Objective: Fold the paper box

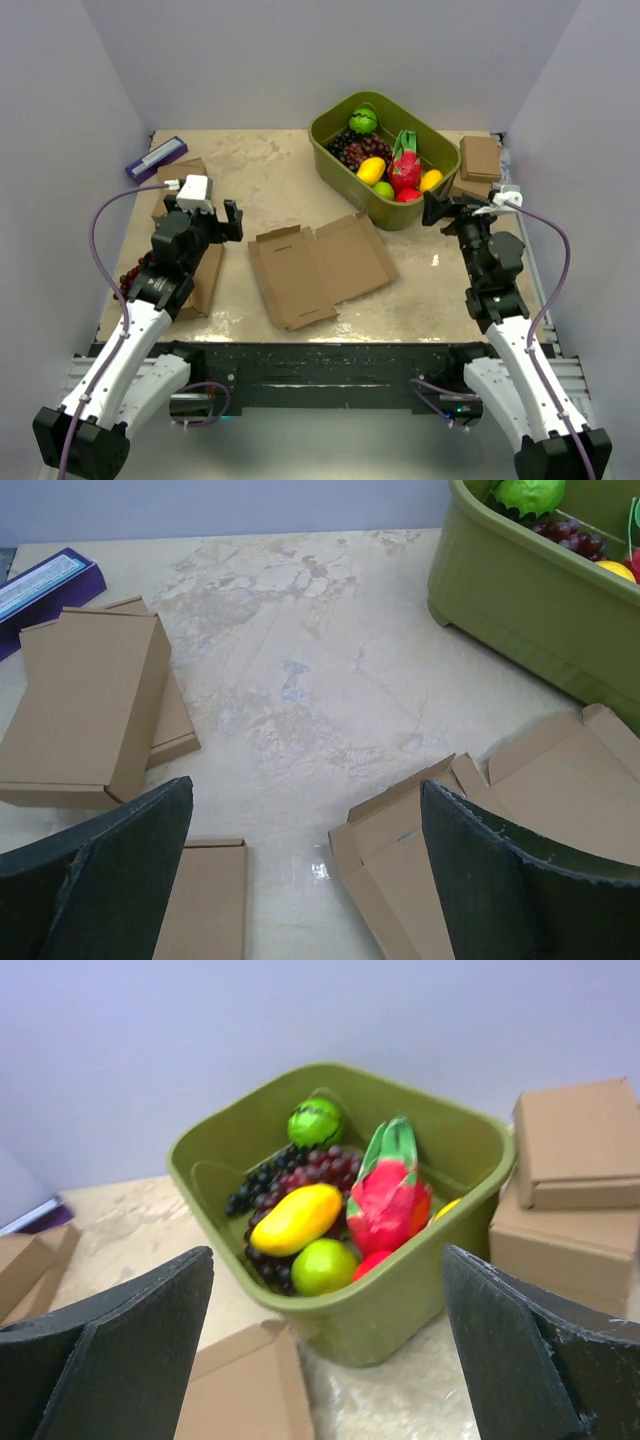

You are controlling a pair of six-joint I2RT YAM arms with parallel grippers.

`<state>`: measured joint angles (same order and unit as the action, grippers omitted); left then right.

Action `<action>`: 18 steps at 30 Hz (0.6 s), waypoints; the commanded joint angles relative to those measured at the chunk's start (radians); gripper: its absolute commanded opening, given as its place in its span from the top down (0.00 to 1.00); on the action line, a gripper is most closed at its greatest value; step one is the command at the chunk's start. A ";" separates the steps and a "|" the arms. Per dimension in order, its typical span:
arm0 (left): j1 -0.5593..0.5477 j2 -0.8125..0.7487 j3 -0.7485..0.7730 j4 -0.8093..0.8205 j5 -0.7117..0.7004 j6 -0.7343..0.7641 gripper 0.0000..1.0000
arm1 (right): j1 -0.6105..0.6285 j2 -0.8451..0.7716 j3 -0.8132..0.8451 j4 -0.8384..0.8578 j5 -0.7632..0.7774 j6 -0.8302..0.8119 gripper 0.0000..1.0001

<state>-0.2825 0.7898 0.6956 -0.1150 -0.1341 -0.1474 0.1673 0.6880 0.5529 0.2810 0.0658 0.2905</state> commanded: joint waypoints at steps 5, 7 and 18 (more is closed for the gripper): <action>0.002 0.002 0.028 0.032 0.022 -0.021 0.00 | 0.011 0.107 0.108 -0.239 -0.216 0.191 0.09; 0.002 0.003 0.021 0.040 0.037 -0.017 0.00 | 0.047 0.102 0.084 -0.278 -0.190 0.208 0.12; 0.002 0.152 0.061 -0.064 0.065 -0.115 0.00 | 0.549 0.257 0.053 -0.433 0.149 0.255 0.12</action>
<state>-0.2825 0.9043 0.7029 -0.1253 -0.0837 -0.1711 0.6624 0.8955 0.6258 -0.1158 0.0929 0.4839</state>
